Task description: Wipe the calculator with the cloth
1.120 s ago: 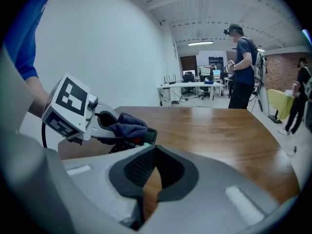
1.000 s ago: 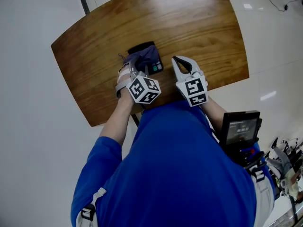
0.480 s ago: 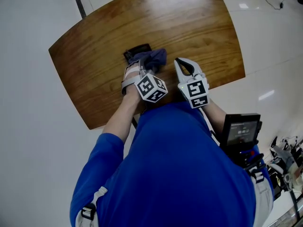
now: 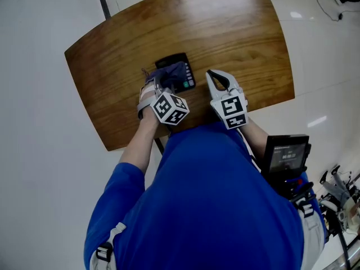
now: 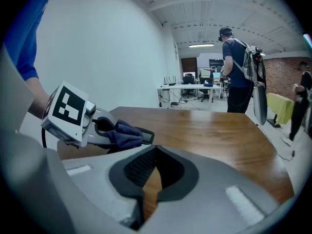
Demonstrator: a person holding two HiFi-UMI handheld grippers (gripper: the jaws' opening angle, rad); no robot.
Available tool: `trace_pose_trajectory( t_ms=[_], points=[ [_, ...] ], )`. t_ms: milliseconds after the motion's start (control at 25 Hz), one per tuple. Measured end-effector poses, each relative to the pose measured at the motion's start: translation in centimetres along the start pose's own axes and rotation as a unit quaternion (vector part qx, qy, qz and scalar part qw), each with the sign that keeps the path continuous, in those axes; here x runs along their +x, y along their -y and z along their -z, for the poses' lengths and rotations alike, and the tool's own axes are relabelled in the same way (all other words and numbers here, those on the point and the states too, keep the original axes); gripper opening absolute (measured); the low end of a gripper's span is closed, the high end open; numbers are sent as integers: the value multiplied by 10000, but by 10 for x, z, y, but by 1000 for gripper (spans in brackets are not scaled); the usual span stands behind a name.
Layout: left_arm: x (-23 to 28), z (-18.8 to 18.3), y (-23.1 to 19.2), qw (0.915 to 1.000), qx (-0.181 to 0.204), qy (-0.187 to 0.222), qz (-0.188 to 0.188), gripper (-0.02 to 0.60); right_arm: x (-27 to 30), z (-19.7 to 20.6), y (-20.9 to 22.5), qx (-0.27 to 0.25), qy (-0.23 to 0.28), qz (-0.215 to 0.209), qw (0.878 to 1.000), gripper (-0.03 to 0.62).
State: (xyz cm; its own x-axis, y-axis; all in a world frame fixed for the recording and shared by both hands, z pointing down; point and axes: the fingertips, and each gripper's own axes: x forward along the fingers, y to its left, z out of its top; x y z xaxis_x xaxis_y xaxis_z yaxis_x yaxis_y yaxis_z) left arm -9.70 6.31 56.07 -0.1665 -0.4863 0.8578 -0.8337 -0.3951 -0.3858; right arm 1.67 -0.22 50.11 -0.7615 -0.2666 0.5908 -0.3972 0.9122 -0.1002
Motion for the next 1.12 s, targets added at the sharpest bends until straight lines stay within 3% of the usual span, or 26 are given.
trace_pose_trajectory(
  t_ms=[400, 800, 1120],
  points=[
    [0, 3, -1, 10000, -40, -22, 1, 63, 1, 4, 3, 30, -28, 47, 10000, 1],
    [14, -56, 32, 9965, 646, 465, 268, 63, -5, 24, 26, -270, -253, 269, 9990, 0],
    [19, -37, 25, 9978, 543, 249, 282, 63, -4, 25, 21, -254, -277, 211, 9991, 0]
  ],
)
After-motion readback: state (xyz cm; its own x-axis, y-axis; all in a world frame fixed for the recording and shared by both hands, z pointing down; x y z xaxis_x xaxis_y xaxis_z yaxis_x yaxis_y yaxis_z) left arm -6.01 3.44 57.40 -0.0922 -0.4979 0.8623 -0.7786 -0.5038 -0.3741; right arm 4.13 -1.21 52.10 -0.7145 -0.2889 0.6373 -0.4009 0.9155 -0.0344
